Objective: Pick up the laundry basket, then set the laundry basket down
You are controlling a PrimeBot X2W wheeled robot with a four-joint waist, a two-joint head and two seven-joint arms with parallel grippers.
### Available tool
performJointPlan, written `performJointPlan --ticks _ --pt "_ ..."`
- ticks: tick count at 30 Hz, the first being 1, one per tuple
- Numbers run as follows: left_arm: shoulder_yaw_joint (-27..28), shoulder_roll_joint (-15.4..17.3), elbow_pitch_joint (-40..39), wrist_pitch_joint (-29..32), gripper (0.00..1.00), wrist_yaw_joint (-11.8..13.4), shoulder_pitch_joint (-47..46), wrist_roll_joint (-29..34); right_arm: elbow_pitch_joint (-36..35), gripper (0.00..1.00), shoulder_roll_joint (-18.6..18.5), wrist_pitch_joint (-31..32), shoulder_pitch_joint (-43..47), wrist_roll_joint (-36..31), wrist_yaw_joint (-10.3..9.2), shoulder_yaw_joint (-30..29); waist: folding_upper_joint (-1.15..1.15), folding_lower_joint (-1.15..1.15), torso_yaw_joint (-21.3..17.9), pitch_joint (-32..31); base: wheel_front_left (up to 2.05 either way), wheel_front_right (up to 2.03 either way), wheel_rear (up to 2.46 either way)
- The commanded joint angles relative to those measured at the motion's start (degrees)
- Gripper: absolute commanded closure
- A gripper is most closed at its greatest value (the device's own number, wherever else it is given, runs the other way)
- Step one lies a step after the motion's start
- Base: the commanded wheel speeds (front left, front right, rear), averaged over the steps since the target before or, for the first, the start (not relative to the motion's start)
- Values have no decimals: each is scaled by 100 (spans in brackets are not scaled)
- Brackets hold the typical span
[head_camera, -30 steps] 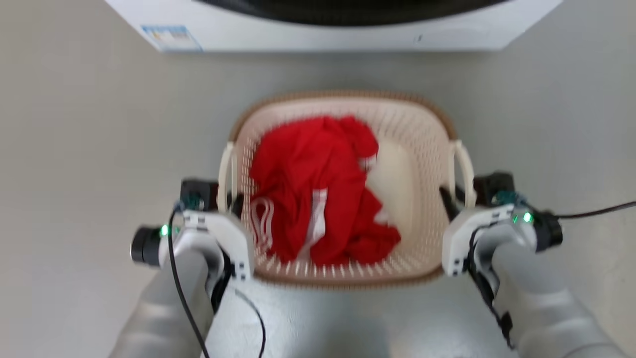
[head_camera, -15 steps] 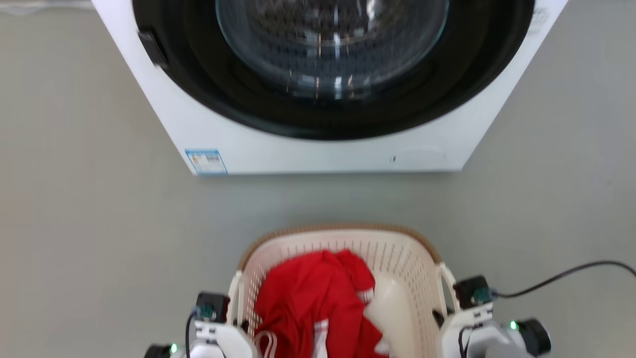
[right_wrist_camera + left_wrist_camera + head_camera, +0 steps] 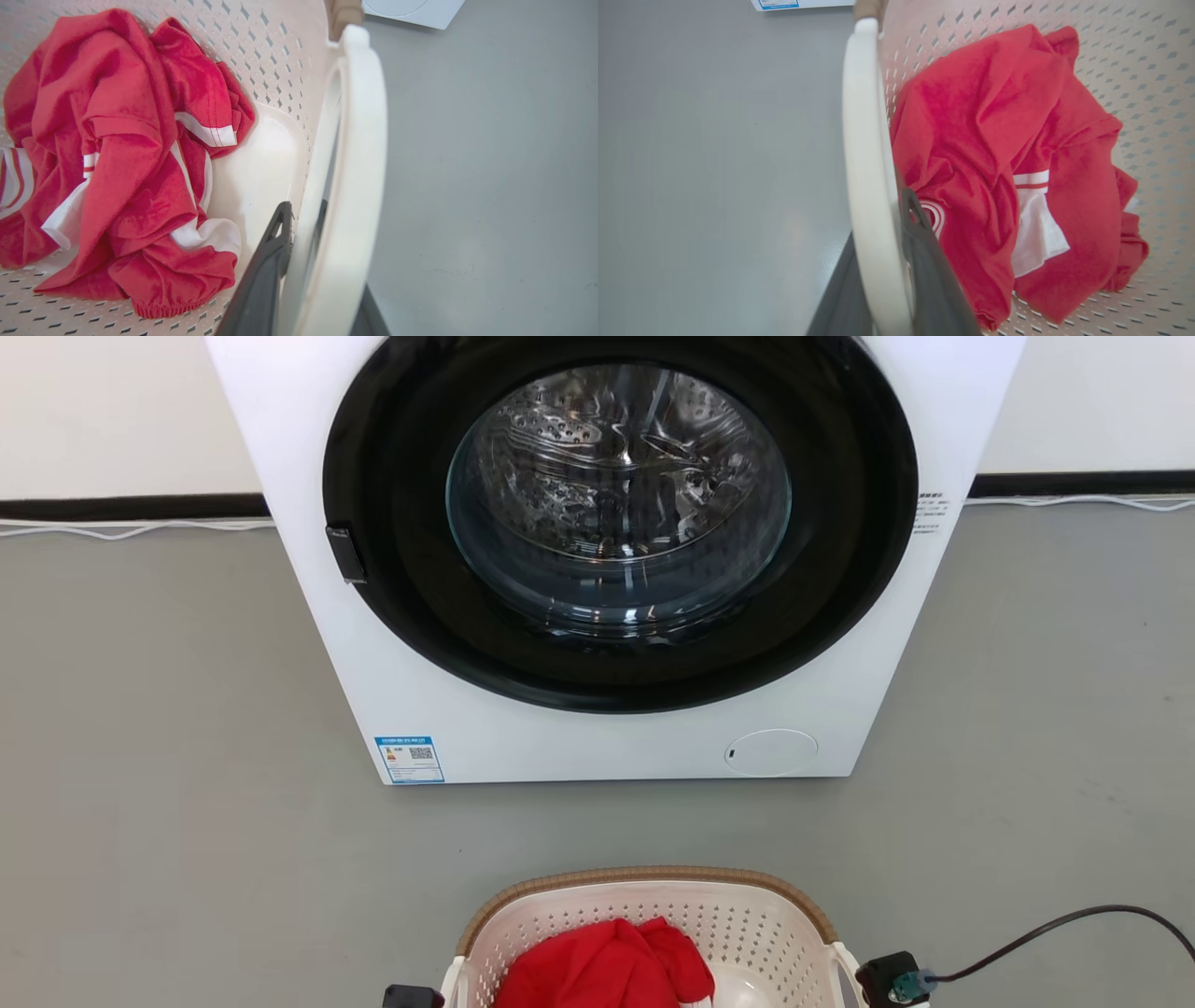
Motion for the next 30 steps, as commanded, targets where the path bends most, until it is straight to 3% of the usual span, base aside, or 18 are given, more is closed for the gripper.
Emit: performJointPlan --ticks 1,30 --pt "27 56 -156 -83 100 -5 -139 -34 -69 100 62 -30 -10 -7 94 181 0 0 -9 -27 0 0 0" --pt "-847 56 93 -185 100 49 -389 -789 65 100 62 -137 -96 291 94 399 0 0 -33 -48 0 0 0"
